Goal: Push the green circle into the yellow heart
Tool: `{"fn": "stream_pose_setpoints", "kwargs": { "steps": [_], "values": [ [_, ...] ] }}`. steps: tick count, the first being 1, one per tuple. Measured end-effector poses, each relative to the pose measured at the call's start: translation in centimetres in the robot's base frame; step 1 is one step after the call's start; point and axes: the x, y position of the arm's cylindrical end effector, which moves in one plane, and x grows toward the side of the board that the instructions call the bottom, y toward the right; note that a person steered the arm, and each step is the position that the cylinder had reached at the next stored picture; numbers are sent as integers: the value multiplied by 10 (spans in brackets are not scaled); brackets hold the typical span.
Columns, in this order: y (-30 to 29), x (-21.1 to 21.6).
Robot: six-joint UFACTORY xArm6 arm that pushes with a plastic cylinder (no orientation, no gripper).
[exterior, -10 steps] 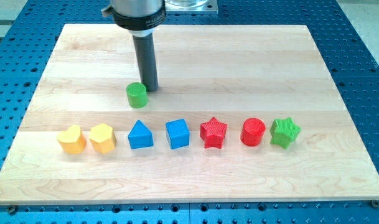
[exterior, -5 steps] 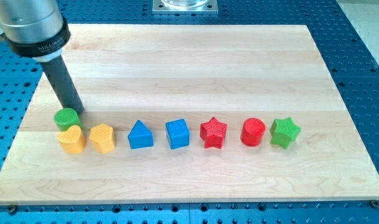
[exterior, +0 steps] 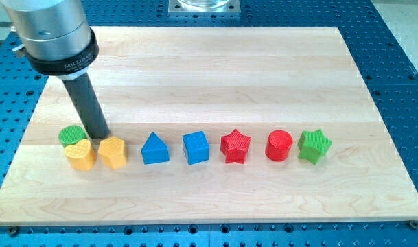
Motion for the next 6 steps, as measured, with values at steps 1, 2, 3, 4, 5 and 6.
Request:
{"fn": "stream_pose_setpoints", "kwargs": {
  "steps": [1, 2, 3, 4, 5, 6],
  "values": [
    [-51, 0],
    [-78, 3],
    [-89, 1],
    [-60, -7],
    [-50, 1],
    [-65, 14]
  ]
}}
